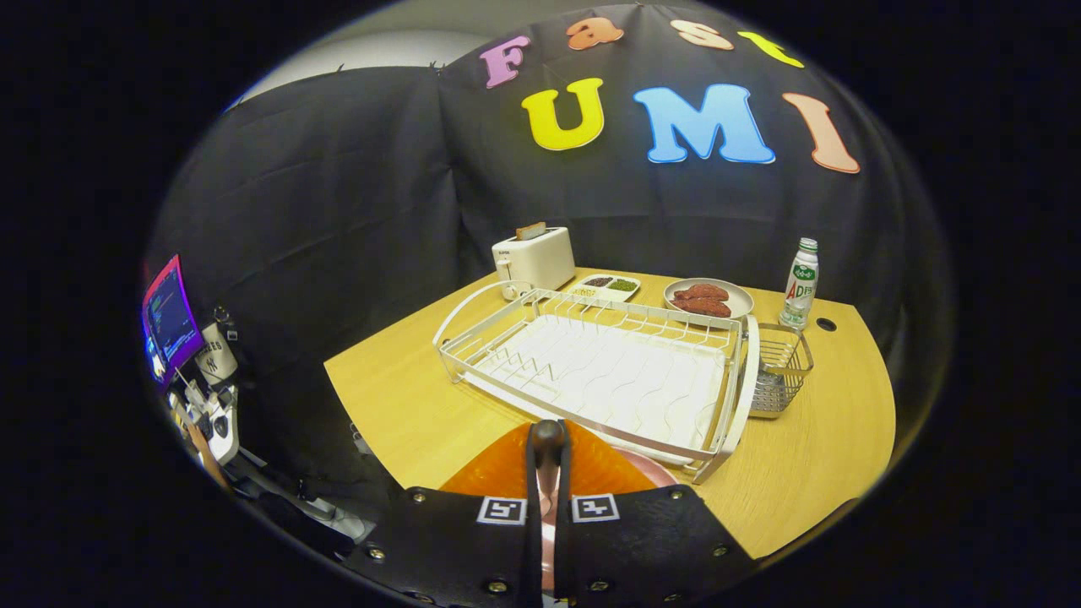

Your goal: Take the plate from the dish rack, then take the spoon from the basket and place it into the plate.

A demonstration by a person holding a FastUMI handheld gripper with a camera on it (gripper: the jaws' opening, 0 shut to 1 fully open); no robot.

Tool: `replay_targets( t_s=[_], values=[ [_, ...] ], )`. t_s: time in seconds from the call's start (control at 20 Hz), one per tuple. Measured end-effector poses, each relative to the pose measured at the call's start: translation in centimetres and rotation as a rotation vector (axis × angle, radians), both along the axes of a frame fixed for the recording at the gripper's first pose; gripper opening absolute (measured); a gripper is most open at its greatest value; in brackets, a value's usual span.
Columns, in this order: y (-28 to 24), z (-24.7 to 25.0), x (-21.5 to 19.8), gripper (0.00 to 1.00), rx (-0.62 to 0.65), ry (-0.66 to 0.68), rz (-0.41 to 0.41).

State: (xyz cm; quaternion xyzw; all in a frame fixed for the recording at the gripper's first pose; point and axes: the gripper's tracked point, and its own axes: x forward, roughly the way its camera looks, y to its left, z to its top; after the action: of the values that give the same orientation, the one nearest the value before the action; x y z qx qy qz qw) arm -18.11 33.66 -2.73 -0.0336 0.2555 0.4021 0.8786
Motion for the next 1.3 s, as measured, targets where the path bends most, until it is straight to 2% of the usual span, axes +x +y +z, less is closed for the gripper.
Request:
replay_targets(
  t_s=[0.15, 0.35, 0.5, 0.8, 0.9, 1.3],
  values=[
    [0.6, 0.2, -0.1, 0.05, -0.020, -0.028, 0.012],
    [0.4, 0.0, -0.2, 0.08, -0.013, 0.013, 0.006],
    [0.1, 0.3, 0.2, 0.12, 0.007, 0.029, -0.007],
    [-0.7, 1.2, 0.6, 0.13, 0.041, 0.025, -0.033],
    [-1.2, 1.9, 1.0, 0.18, 0.058, 0.008, -0.051],
    [-2.3, 2.4, 1.9, 0.18, 0.079, -0.012, -0.094]
  ],
)
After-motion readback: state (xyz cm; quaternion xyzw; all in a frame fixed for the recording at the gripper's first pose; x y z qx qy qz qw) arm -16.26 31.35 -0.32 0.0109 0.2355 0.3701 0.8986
